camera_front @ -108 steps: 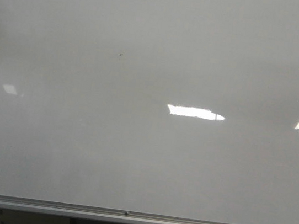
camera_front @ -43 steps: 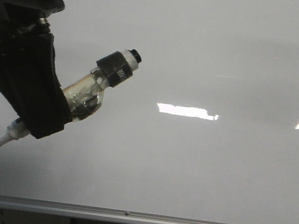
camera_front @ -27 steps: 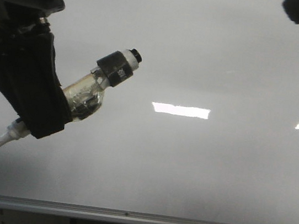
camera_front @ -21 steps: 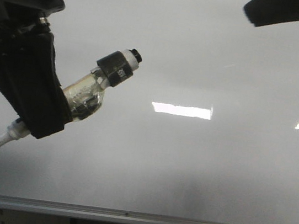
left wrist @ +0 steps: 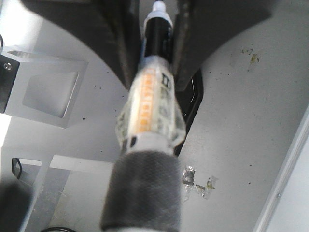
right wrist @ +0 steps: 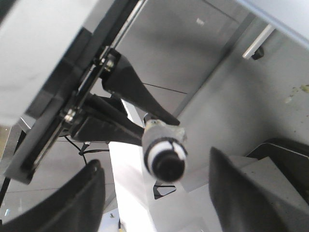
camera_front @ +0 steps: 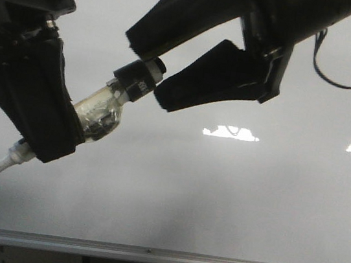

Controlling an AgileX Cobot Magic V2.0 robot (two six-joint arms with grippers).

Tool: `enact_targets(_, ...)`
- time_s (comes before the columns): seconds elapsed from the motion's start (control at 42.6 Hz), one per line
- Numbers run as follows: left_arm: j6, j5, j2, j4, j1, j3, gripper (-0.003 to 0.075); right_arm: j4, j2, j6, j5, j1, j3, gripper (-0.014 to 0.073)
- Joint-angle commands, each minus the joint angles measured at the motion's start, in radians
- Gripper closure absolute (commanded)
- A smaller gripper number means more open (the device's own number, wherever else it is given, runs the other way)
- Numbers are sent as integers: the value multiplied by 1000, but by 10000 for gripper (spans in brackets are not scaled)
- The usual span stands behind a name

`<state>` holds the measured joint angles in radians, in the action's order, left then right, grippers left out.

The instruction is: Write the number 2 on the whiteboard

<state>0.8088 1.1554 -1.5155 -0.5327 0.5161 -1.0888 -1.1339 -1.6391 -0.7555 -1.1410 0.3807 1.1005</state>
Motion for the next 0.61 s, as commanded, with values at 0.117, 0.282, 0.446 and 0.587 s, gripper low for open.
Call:
enact_targets(0.117, 2, 4, 42, -47, 8, -33, 739, -150, -14, -51, 5, 54, 30, 102)
enact_targets(0.282, 2, 4, 42, -47, 8, -33, 739, -171, -22, -55, 3, 58, 30, 107)
enact_targets(0.446, 2, 4, 42, -47, 8, -33, 739, -171, -22, -55, -22, 58, 30, 309)
enact_targets(0.587, 2, 2, 42, -47, 8, -33, 739, -171, -22, -55, -50, 58, 30, 564)
